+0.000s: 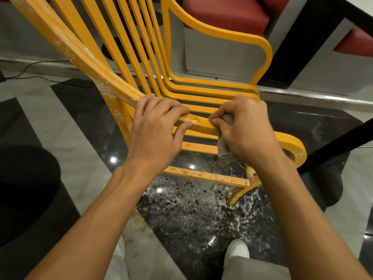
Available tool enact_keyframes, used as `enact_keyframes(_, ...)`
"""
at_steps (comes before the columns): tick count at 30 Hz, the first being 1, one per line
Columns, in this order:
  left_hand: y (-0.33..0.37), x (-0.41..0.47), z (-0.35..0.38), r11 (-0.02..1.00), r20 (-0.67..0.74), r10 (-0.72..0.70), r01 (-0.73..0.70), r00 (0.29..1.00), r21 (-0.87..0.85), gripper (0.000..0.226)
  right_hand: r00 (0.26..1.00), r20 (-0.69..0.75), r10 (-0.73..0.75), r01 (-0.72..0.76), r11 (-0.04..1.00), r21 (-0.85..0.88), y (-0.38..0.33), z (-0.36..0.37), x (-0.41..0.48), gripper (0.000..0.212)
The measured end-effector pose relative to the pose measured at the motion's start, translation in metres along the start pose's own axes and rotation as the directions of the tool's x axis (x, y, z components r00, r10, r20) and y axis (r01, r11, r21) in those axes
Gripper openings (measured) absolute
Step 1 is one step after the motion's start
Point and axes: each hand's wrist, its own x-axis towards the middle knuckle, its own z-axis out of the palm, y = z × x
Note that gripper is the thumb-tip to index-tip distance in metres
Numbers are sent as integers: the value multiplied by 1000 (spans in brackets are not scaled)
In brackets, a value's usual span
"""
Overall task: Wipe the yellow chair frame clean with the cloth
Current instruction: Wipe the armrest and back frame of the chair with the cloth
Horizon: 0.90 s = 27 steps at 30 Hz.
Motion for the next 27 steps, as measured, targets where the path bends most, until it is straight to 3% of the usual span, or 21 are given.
enact_keyframes(3, 0, 0, 0, 1000, 15, -4, 4, 1000, 10, 32, 995, 29, -95, 95, 995, 15, -7, 10, -4, 9)
enact_keyframes(6, 1, -1, -3, 1000, 21, -4, 4, 1000, 6, 31, 993, 105, -47, 42, 998, 49, 0, -2, 1, 6)
enact_keyframes(10, -1, 2, -12, 998, -5, -19, 20, 1000, 58, 34, 998, -12, -55, 55, 998, 31, -2, 7, 2, 6)
enact_keyframes(13, -6, 3, -18, 995, 10, -29, 28, 1000, 93, 38, 992, 29, -124, 122, 991, 55, -11, 14, -2, 8)
enact_keyframes(16, -9, 4, -21, 994, 22, -40, 37, 999, 101, 38, 994, 84, -69, 66, 997, 43, -4, 4, 3, 7)
enact_keyframes(21, -11, 5, -23, 993, 33, -35, 31, 999, 115, 37, 996, -33, -85, 86, 995, 39, -14, 20, 1, 8)
enact_keyframes(25, -11, 4, -23, 994, 17, -31, 30, 999, 105, 36, 993, 85, -77, 68, 993, 97, -9, 12, 3, 7)
enact_keyframes(27, -10, 4, -23, 996, 0, -31, 31, 1000, 80, 33, 997, 72, -32, 25, 995, 96, -4, 8, 6, 5)
